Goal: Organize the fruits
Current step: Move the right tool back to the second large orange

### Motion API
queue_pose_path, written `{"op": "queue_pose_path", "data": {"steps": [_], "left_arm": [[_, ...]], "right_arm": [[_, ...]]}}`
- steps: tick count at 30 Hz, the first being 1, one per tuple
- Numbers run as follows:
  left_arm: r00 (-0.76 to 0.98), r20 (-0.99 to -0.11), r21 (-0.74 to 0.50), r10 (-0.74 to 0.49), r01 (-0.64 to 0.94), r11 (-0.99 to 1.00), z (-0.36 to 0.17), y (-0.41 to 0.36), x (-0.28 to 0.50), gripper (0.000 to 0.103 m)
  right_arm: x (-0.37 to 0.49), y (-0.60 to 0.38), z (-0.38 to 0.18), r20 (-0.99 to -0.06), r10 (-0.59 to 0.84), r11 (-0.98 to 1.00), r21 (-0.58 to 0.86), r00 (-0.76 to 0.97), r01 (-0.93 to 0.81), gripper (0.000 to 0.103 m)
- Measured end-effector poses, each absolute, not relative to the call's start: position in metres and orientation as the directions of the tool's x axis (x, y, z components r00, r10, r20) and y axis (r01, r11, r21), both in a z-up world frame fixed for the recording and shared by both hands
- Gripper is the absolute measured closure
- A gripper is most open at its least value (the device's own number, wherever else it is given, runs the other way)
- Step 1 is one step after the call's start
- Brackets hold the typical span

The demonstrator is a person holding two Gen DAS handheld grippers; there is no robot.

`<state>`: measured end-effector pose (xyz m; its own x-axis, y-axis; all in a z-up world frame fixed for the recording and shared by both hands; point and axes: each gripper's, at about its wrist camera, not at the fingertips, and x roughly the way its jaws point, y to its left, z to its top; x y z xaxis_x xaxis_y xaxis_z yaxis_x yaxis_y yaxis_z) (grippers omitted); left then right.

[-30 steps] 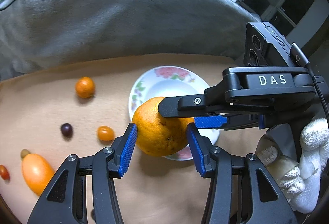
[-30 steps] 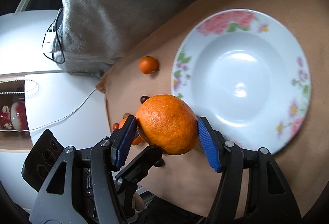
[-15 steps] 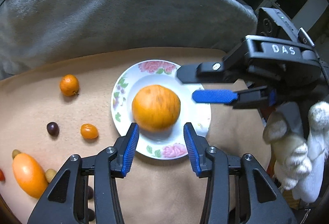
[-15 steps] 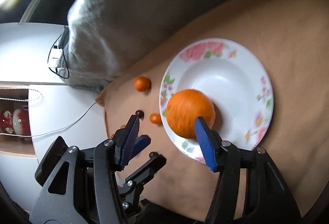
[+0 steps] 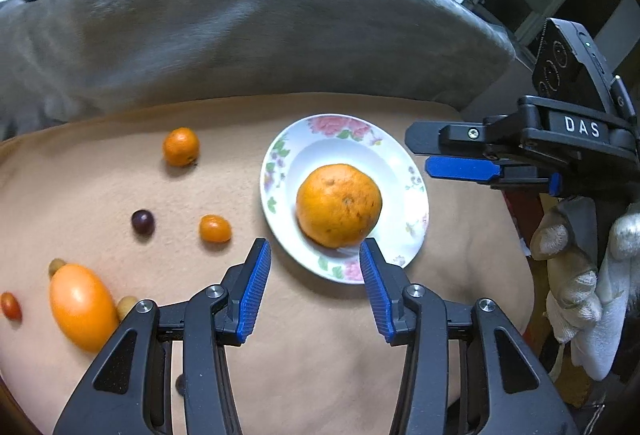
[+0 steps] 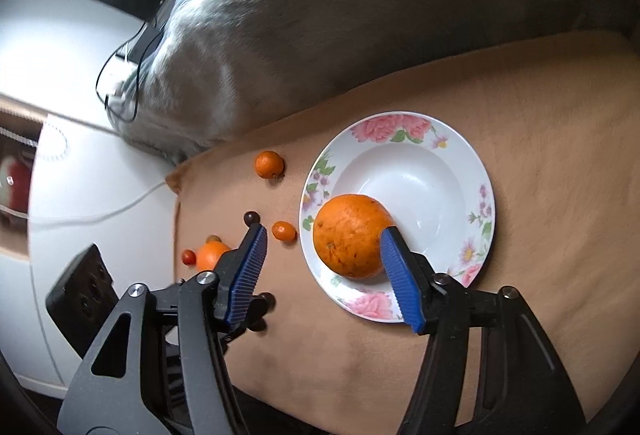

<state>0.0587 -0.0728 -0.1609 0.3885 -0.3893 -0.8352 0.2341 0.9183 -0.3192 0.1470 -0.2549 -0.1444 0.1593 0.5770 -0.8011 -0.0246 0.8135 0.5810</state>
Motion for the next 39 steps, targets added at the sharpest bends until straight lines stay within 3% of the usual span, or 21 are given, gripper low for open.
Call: {"op": "queue_pose_path", "data": {"steps": [8, 19, 27, 30, 39], "left_arm": [[0.417, -0.83, -0.337, -0.372, 0.156, 0.928, -0.157, -0.042, 0.039, 0.058], [0.447, -0.849, -0.309, -0.281, 0.012, 0.951, -0.159, 0.007, 0.01, 0.046], [0.454, -0.865, -0.297, -0.212, -0.123, 0.947, -0.17, 0.048, -0.011, 0.046], [0.46, -0.866, -0.299, -0.194, -0.167, 0.939, -0.175, 0.062, -0.018, 0.046], [0.457, -0.87, -0.331, -0.185, -0.264, 0.906, -0.198, 0.095, -0.027, 0.046]], "right_arm": [[0.135, -0.234, -0.121, -0.826, 0.522, 0.852, 0.491, 0.213, -0.184, 0.029], [0.131, -0.207, -0.115, -0.82, 0.537, 0.839, 0.495, 0.198, -0.227, 0.028], [0.129, -0.178, -0.115, -0.816, 0.548, 0.827, 0.497, 0.184, -0.262, 0.028], [0.127, -0.164, -0.116, -0.812, 0.553, 0.822, 0.495, 0.187, -0.283, 0.016], [0.119, -0.102, -0.123, -0.829, 0.538, 0.794, 0.437, 0.152, -0.423, 0.015]]}}
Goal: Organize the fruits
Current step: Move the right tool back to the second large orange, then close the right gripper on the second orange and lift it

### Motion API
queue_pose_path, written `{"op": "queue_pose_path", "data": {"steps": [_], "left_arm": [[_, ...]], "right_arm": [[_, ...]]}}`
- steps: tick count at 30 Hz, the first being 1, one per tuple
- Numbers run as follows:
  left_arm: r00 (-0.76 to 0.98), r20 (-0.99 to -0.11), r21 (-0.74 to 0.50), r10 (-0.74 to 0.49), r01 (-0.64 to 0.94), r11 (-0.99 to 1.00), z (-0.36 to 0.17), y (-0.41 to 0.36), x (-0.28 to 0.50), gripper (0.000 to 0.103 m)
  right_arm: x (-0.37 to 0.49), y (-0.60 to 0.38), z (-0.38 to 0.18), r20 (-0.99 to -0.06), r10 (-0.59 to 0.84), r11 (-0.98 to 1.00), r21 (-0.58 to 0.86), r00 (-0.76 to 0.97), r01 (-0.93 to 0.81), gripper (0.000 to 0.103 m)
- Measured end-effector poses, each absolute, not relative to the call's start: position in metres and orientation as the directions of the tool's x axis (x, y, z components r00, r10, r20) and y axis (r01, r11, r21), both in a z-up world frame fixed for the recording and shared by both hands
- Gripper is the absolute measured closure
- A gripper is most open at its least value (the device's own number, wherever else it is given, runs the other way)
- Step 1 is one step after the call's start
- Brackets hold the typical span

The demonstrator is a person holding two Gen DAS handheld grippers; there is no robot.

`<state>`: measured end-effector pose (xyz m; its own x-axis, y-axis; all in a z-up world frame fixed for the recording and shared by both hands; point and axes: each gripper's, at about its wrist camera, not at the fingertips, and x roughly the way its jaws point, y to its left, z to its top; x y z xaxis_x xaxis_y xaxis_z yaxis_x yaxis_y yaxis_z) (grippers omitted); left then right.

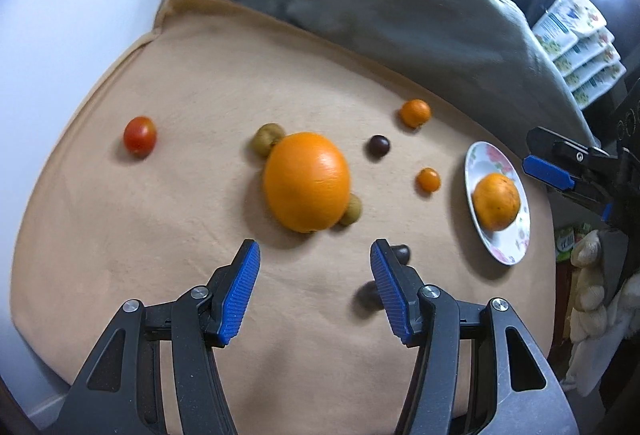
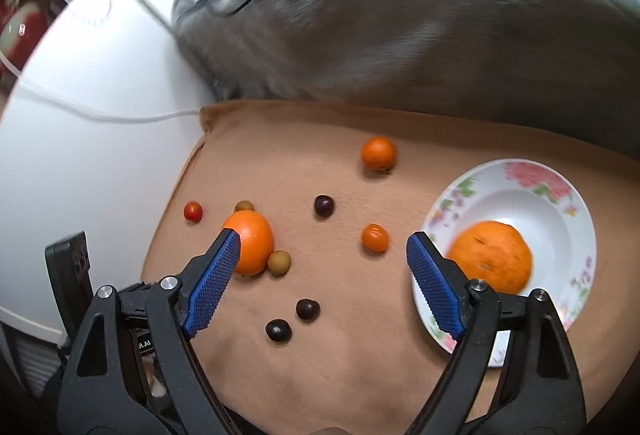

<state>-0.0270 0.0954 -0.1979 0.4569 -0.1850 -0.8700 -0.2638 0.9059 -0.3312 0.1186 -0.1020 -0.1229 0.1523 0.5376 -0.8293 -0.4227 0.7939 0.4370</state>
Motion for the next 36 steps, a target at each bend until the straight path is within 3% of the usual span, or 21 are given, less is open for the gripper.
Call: {"op": "queue_pose_path", "data": {"steps": [12, 25, 36], "left_arm": [[0.466, -0.851, -0.404, -0.241, -0.291, 0.867, -0.219, 0.109, -0.015, 0.046], [0.471, -0.816, -0.511, -0.335, -0.316, 0.799, -0.243, 0.123, -0.006, 0.046], [0.472, -0.798, -0.546, -0.376, -0.3, 0.782, -0.247, 0.124, 0.002, 0.046]], "right_arm": [[0.117, -0.028, -0.156, -0.873, 0.489, 0.727, 0.409, -0.003, -0.551, 0.015], [0.125, 0.007, -0.205, -0.809, 0.553, 0.67, 0.574, -0.2, -0.47, 0.016], [0.13, 0.026, -0.216, -0.795, 0.553, 0.658, 0.601, -0.251, -0.453, 0.024]]}}
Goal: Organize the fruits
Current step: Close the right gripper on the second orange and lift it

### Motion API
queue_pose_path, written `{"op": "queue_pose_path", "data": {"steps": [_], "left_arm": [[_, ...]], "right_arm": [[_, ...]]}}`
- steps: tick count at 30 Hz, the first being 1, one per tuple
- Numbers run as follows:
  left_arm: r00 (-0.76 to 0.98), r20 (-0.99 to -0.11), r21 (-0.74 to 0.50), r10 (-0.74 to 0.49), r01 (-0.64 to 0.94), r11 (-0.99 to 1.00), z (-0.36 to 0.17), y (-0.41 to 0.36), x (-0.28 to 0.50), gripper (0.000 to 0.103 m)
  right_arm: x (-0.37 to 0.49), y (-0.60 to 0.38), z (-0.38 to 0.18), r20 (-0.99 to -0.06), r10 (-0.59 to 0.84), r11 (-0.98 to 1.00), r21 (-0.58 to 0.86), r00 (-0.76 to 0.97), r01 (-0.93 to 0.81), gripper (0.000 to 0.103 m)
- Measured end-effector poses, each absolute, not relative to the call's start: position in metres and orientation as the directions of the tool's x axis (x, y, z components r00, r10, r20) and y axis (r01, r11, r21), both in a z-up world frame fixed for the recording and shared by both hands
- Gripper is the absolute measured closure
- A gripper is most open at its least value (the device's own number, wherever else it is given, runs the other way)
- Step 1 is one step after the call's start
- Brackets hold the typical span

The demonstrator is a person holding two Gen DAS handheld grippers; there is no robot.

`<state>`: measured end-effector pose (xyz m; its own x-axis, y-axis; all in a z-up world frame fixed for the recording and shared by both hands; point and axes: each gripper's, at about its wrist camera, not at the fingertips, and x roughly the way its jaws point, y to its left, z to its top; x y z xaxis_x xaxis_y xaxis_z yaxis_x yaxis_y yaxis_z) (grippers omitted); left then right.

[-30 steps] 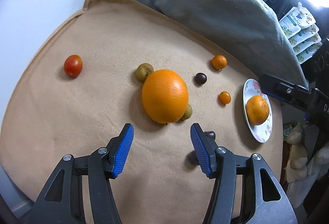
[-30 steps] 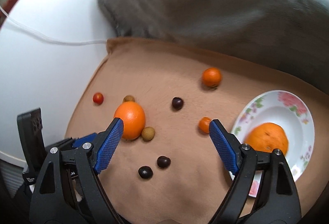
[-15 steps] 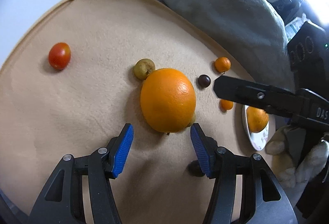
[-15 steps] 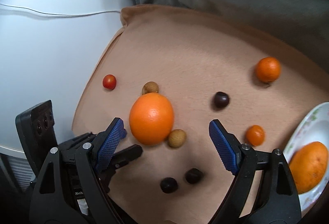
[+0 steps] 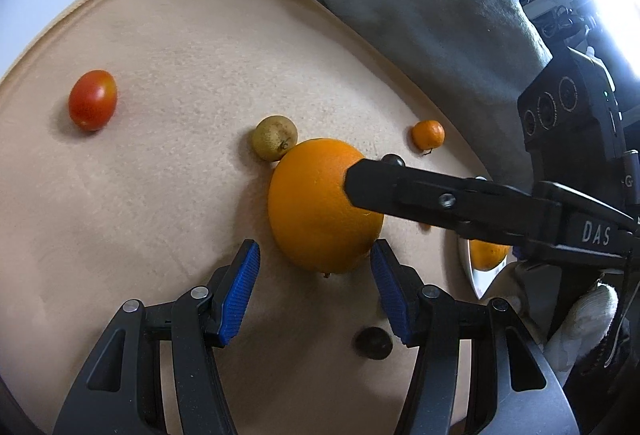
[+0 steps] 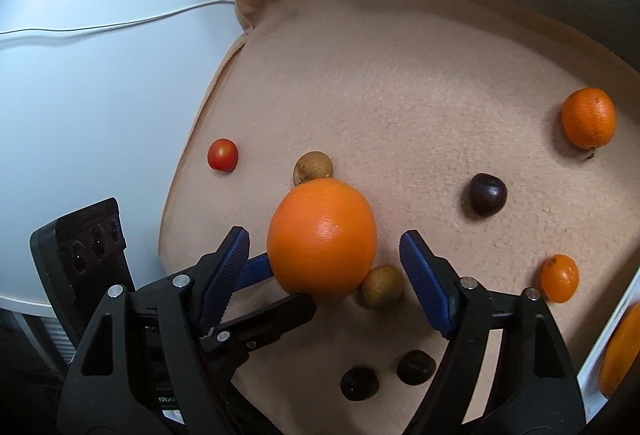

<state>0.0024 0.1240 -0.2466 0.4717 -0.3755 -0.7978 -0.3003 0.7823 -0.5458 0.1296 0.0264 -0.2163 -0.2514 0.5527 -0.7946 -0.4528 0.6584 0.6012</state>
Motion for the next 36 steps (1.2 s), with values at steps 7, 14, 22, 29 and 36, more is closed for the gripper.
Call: {"op": "queue_pose_path", "data": {"steps": [7, 14, 22, 29, 36], "left_arm": [[0.462, -0.803, -0.538, -0.377, -0.287, 0.793, -0.244, 0.122, 0.007, 0.046], [0.458, -0.808, -0.52, -0.372, -0.256, 0.815, -0.242, 0.117, 0.01, 0.049], [0.468, -0.814, -0.489, -0.344, -0.234, 0.84, -0.234, 0.114, 0.004, 0.05], [0.485, -0.815, -0.464, -0.317, -0.22, 0.858, -0.224, 0.104, 0.002, 0.05], [0.497, -0.804, -0.459, -0.326, -0.17, 0.872, -0.207, 0.081, -0.002, 0.051]], "right_arm": [[0.13, 0.032, -0.218, -0.8, 0.532, 0.659, 0.597, -0.277, -0.458, 0.032], [0.132, 0.033, -0.222, -0.806, 0.524, 0.662, 0.589, -0.275, -0.463, 0.037], [0.128, 0.03, -0.215, -0.803, 0.537, 0.655, 0.591, -0.261, -0.47, 0.037], [0.125, 0.026, -0.198, -0.8, 0.549, 0.647, 0.59, -0.241, -0.483, 0.037], [0.119, 0.002, -0.176, -0.799, 0.569, 0.65, 0.581, -0.193, -0.489, 0.037]]}}
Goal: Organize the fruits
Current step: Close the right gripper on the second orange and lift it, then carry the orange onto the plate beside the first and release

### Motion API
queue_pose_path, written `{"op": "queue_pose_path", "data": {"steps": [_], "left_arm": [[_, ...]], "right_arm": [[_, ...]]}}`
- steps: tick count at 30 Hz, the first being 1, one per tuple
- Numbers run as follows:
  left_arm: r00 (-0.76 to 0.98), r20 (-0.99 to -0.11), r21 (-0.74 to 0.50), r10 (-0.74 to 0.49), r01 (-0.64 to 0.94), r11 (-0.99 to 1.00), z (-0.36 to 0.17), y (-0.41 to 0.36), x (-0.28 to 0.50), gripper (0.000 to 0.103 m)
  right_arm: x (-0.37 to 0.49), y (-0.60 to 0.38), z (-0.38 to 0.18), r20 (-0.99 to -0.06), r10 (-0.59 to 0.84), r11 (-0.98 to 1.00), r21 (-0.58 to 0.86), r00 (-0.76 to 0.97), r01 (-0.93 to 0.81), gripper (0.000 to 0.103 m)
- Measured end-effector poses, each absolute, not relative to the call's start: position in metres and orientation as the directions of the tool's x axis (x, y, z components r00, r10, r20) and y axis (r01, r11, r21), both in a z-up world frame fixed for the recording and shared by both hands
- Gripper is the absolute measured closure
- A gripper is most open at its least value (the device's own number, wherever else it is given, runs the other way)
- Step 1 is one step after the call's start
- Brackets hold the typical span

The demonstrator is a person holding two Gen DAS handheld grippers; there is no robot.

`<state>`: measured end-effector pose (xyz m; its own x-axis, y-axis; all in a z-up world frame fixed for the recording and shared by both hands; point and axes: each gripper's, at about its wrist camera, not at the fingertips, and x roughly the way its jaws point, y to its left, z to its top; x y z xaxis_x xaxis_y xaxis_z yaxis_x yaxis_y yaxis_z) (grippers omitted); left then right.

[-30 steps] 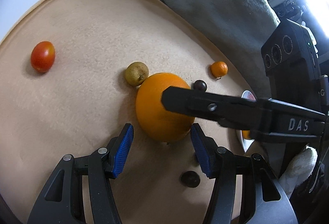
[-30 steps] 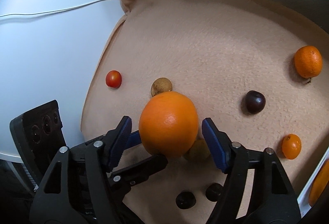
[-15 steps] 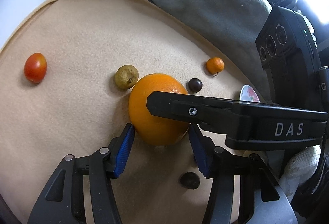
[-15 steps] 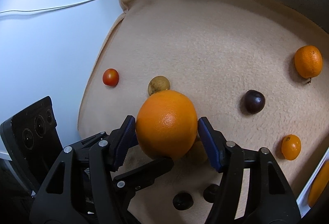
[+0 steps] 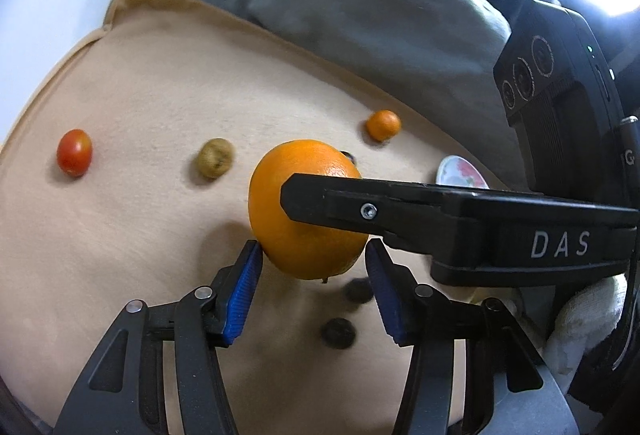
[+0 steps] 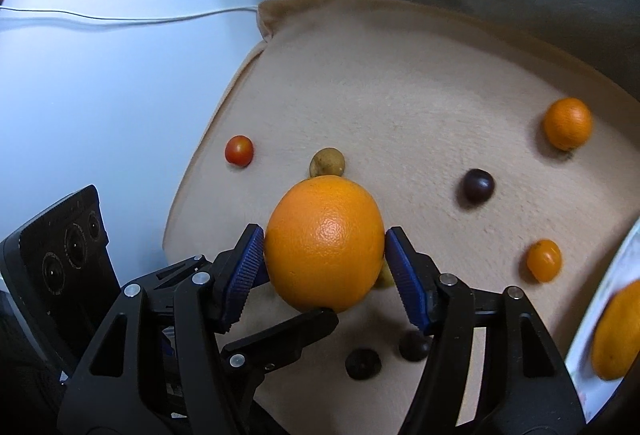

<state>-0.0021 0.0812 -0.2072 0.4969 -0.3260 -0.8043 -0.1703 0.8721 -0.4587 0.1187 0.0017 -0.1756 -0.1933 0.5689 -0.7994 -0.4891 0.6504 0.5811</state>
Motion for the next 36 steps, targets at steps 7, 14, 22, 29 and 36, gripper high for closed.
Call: {"op": "queue_pose_path", "data": {"steps": [7, 14, 22, 29, 36], "left_arm": [[0.491, -0.802, -0.44, -0.341, -0.099, 0.893, -0.196, 0.042, 0.0, 0.051], [0.479, -0.792, -0.444, -0.379, -0.026, 0.895, -0.187, 0.009, 0.006, 0.051], [0.46, -0.784, -0.445, -0.417, 0.052, 0.894, -0.181, -0.025, 0.016, 0.051], [0.438, -0.772, -0.449, -0.461, 0.137, 0.883, -0.173, -0.06, 0.025, 0.051], [0.41, -0.762, -0.46, -0.501, 0.201, 0.865, -0.169, -0.099, 0.037, 0.051]], "right_arm": [[0.112, -0.033, -0.162, -0.81, 0.572, 0.681, 0.557, -0.13, -0.476, 0.037], [0.109, -0.078, -0.15, -0.812, 0.579, 0.714, 0.549, -0.073, -0.435, 0.037], [0.106, -0.12, -0.136, -0.824, 0.566, 0.757, 0.519, 0.0, -0.398, 0.037], [0.107, -0.168, -0.126, -0.827, 0.558, 0.792, 0.51, 0.061, -0.335, 0.037], [0.11, -0.21, -0.124, -0.833, 0.544, 0.82, 0.501, 0.105, -0.275, 0.037]]}}
